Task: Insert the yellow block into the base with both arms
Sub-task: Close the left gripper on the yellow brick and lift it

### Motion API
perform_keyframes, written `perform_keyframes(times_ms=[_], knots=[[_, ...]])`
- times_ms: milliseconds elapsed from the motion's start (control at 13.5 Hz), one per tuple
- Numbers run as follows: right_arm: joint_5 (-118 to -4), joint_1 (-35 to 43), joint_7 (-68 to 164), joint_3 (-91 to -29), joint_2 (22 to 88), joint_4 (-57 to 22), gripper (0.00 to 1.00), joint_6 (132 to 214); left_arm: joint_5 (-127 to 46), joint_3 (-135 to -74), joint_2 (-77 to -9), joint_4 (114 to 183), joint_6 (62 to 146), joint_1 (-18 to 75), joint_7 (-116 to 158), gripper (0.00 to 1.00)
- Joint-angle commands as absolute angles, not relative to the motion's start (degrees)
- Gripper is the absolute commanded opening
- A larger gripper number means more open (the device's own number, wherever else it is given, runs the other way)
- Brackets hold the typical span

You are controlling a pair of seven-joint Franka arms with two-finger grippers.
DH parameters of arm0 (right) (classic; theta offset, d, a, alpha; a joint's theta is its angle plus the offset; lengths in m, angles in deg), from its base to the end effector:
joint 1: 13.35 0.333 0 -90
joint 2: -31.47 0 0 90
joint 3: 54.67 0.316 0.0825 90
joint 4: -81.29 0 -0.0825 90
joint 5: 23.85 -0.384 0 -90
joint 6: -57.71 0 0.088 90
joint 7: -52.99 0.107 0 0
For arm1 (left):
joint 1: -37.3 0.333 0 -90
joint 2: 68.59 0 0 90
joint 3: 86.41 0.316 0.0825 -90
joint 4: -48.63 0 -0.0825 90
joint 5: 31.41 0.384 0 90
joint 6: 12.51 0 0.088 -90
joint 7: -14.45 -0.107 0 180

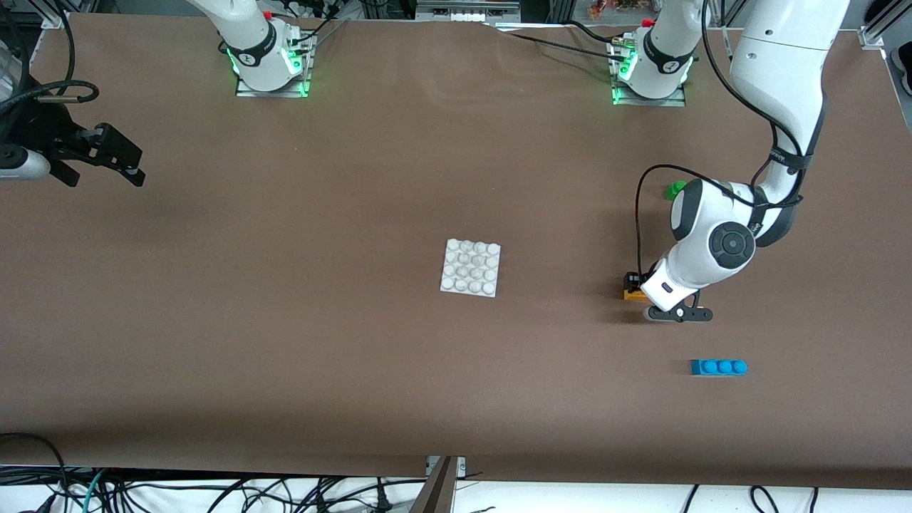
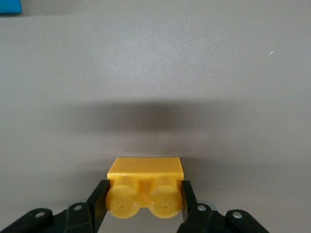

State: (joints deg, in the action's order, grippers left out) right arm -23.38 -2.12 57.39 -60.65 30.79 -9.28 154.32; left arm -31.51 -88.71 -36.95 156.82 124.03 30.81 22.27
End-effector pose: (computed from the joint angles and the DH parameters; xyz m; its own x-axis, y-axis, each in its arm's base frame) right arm 0.5603 0.0503 0.6372 0.9930 0.0150 0.1171 0.0154 -0.9999 -0.0020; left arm 0.6213 -0.0950 0.2069 0.9982 -0.0107 -0.0595 -0.0098 -0.9999 0.0142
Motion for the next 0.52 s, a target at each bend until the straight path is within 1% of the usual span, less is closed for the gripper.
perform_keyframes(times_ms=[0,148,222,443], knots=[[-23.76,-2.62,57.47,-60.38,31.03,-8.09,0.99,153.60,-30.53,-88.43,-37.04,153.06,119.89,30.53,24.38,0.26],[-23.42,-2.62,57.29,-60.39,31.11,-8.09,0.99,153.60,-30.79,-88.86,-37.21,148.49,112.69,30.18,26.47,0.27],[-23.24,-2.45,57.82,-60.30,31.11,-8.09,0.99,153.69,-30.88,-89.04,-37.82,147.42,109.95,29.65,28.32,0.27],[-23.33,-2.27,57.65,-60.12,31.11,-8.09,0.99,153.86,-32.63,-89.04,-38.97,144.35,105.99,24.05,35.08,0.29]])
